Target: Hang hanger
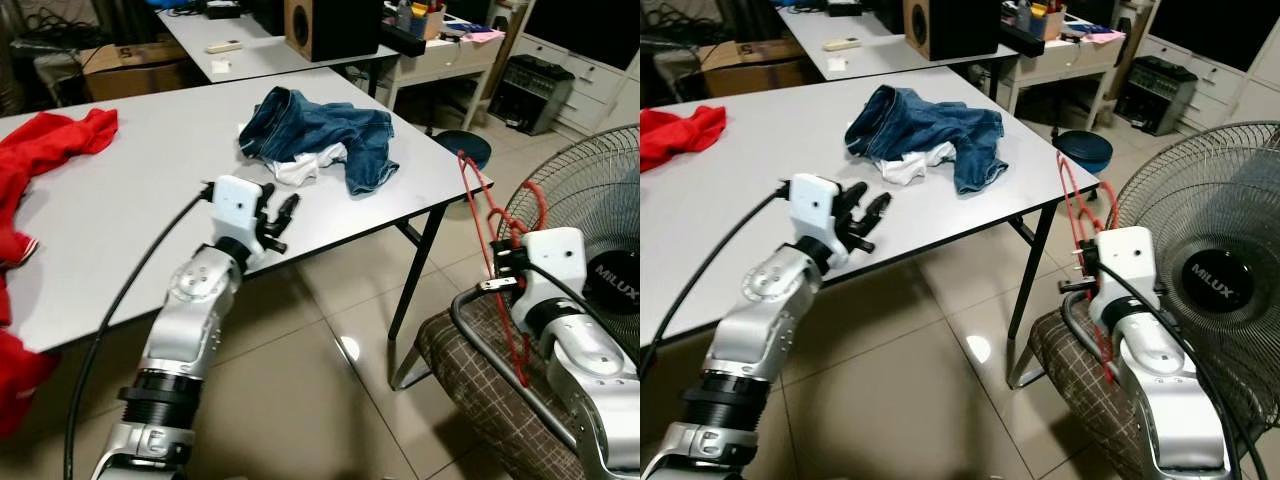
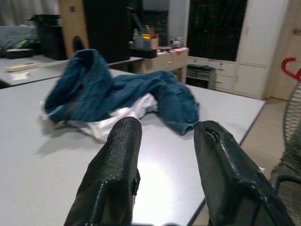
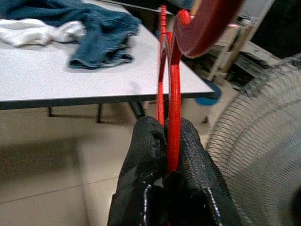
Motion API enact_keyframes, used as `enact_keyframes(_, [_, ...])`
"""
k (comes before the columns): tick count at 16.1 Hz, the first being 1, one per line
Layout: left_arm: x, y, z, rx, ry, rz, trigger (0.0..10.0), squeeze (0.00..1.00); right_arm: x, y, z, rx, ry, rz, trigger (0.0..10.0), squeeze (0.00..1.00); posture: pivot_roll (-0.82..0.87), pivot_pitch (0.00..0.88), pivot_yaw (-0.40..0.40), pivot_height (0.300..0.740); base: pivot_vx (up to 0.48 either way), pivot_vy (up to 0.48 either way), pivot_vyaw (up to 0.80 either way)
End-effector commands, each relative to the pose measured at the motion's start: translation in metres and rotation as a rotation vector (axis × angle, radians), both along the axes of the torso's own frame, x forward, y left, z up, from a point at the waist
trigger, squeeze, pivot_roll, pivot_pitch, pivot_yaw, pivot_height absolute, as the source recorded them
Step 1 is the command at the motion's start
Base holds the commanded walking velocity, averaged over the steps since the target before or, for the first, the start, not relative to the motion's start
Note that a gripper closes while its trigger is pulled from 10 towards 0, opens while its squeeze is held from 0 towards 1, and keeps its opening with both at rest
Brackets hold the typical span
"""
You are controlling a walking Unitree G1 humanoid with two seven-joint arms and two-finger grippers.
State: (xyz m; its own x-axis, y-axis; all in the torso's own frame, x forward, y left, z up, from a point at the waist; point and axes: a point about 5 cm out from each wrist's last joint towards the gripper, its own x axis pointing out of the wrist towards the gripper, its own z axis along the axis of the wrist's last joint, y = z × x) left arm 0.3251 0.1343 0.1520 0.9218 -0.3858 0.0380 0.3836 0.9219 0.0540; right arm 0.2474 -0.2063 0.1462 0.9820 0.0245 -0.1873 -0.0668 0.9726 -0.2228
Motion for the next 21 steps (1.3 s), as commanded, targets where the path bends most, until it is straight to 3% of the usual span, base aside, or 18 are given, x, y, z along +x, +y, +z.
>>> enact_keyframes(1, [0.0014, 0.0048, -0.0005, -0.003, 0.002, 0.017, 10.0, 0.0, 0.0, 0.0038, 0.0063, 0.01, -0.03, 0.028, 10.0, 0.0, -0.05, 0.0, -0.031, 0.74, 0.274, 0.0, 0.0])
enact_keyframes(7, [0.0004, 0.0057, -0.0032, -0.018, 0.022, 0.022, 10.0, 0.0, -0.0015, 0.0053, 0.0094, 0.043, -0.049, 0.047, 10.0, 0.0, -0.05, 0.0, -0.034, 0.74, 0.327, 0.0, 0.0])
enact_keyframes(21, [0.0023, 0.0019, -0.0047, -0.025, 0.03, -0.008, 10.0, 0.0, -0.0013, 0.0072, 0.0098, 0.018, -0.053, 0.075, 10.0, 0.0, -0.05, 0.0, -0.033, 0.74, 0.339, 0.0, 0.0])
